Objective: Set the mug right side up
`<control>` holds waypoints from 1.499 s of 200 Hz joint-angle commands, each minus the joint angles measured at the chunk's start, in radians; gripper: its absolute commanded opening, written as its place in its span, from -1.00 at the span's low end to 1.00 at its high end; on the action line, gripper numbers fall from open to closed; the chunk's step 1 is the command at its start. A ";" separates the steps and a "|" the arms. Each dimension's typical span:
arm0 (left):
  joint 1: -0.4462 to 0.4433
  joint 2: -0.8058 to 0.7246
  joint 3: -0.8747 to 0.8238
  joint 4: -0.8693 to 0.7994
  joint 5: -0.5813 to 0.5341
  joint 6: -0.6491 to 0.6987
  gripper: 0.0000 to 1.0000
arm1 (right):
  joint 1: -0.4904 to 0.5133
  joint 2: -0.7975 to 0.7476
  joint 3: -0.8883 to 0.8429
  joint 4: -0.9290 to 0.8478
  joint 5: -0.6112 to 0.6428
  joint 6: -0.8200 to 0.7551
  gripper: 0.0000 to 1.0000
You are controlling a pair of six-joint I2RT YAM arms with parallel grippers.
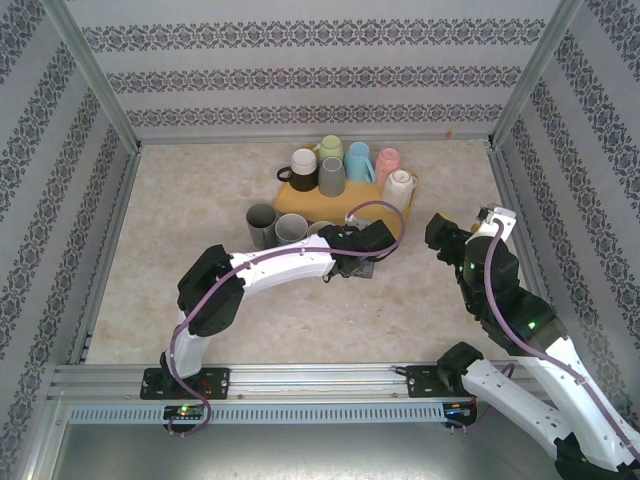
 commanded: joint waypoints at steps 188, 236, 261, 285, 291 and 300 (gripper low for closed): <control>0.291 -0.632 -0.349 0.234 0.438 0.452 0.08 | -0.038 0.316 0.174 0.132 -0.505 -0.352 0.55; 0.352 -0.790 -0.484 0.332 0.302 0.551 0.08 | -0.149 0.538 0.254 0.175 -0.619 -0.309 0.55; 0.351 -0.820 -0.503 0.342 0.365 0.568 0.12 | -0.233 0.647 0.292 0.211 -0.671 -0.266 0.54; 0.351 -0.820 -0.488 0.309 0.376 0.580 0.13 | -0.322 0.765 0.349 0.260 -0.712 -0.220 0.57; 0.351 -0.825 -0.497 0.312 0.369 0.586 0.13 | -0.350 0.799 0.362 0.274 -0.720 -0.201 0.58; 0.351 -0.835 -0.519 0.333 0.350 0.592 0.13 | -0.390 0.858 0.381 0.294 -0.727 -0.164 0.60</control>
